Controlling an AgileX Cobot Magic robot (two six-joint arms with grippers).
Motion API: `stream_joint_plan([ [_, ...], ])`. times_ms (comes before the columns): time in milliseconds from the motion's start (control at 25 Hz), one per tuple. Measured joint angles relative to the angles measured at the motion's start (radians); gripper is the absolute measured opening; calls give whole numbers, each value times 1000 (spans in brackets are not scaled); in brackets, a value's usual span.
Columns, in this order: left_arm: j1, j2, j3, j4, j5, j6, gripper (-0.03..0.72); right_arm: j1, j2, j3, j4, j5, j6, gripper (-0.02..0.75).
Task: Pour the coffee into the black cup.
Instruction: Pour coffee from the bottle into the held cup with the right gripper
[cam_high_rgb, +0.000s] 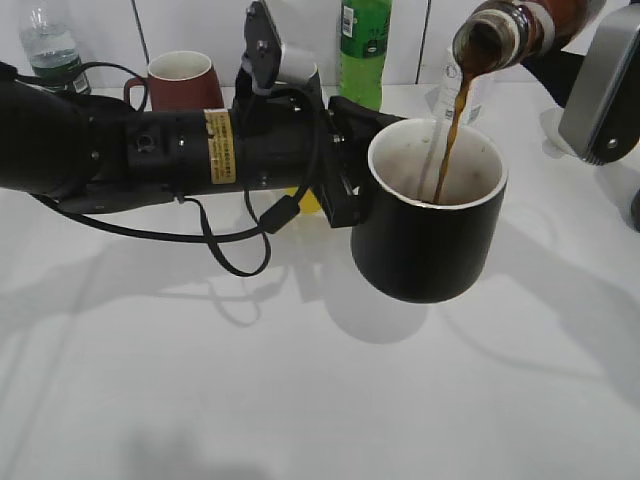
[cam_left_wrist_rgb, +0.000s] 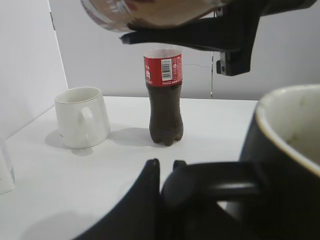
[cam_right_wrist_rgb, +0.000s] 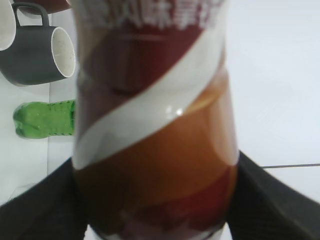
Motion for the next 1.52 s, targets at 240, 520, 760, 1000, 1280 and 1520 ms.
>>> stream_joint_plan([
  [240, 0, 0, 0, 0, 0, 0, 42, 0, 0, 0, 0, 0, -33, 543],
  [520, 0, 0, 0, 0, 0, 0, 42, 0, 0, 0, 0, 0, -40, 543],
  [760, 0, 0, 0, 2, 0, 0, 42, 0, 0, 0, 0, 0, -42, 542],
  [1000, 0, 0, 0, 18, -3, 0, 42, 0, 0, 0, 0, 0, -45, 542],
  [1280, 0, 0, 0, 42, -7, -6, 42, 0, 0, 0, 0, 0, -49, 542],
  [1520, 0, 0, 0, 42, -7, -7, 42, 0, 0, 0, 0, 0, -49, 542],
])
